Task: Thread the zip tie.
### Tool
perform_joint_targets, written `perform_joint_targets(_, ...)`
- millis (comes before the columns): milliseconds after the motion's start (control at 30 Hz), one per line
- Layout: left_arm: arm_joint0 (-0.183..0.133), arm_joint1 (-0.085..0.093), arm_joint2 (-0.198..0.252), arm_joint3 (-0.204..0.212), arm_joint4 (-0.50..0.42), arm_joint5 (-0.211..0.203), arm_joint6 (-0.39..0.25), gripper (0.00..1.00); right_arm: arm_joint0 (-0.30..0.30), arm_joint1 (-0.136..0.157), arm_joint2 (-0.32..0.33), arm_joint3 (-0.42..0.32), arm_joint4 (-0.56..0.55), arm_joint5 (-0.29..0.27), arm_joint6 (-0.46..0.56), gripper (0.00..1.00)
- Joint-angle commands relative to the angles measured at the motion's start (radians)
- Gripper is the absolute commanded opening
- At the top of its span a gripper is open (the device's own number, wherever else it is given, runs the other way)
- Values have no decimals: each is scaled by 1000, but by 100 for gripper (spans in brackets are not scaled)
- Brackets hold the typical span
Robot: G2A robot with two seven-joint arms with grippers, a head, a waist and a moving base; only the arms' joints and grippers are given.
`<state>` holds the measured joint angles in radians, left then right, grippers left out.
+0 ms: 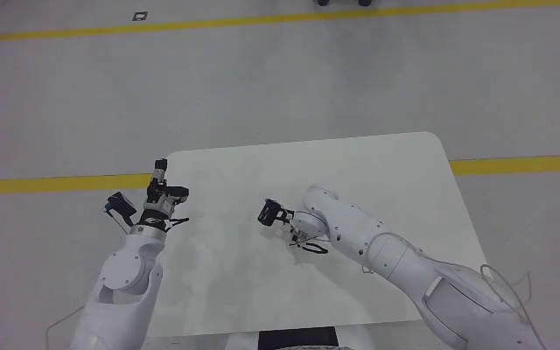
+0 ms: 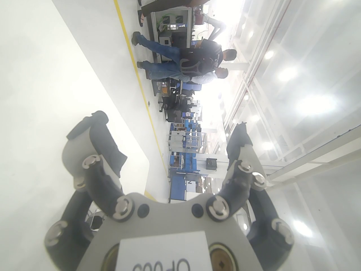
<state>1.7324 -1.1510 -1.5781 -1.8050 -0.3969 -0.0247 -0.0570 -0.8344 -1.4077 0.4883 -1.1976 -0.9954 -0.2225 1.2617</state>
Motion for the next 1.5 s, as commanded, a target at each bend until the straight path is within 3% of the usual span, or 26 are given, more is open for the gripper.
perform_joint_targets(0,0,0,0,0,0,0,0,100,1,-2,1,-1,-1,0,4,0)
perform_joint_targets(100,0,0,0,0,0,0,0,100,1,-3,4,-3,-5,1,9,0)
perform_joint_targets(233,0,0,0,0,0,0,0,100,-3,-3,8,-14,-25,4,0,14)
perform_joint_targets(333,0,0,0,0,0,0,0,100,-9,-2,8,-22,-45,2,1,17)
perform_joint_targets(800,0,0,0,0,0,0,0,100,-15,-12,-3,-33,-122,2,19,14)
perform_joint_targets(967,0,0,0,0,0,0,0,100,-16,-18,-6,-22,-135,-4,22,18)
perform_joint_targets(1233,0,0,0,0,0,0,0,100,-12,-32,-3,1,-134,1,26,23)
perform_joint_targets(1467,0,0,0,0,0,0,0,100,-5,-43,7,31,-106,-6,30,19)
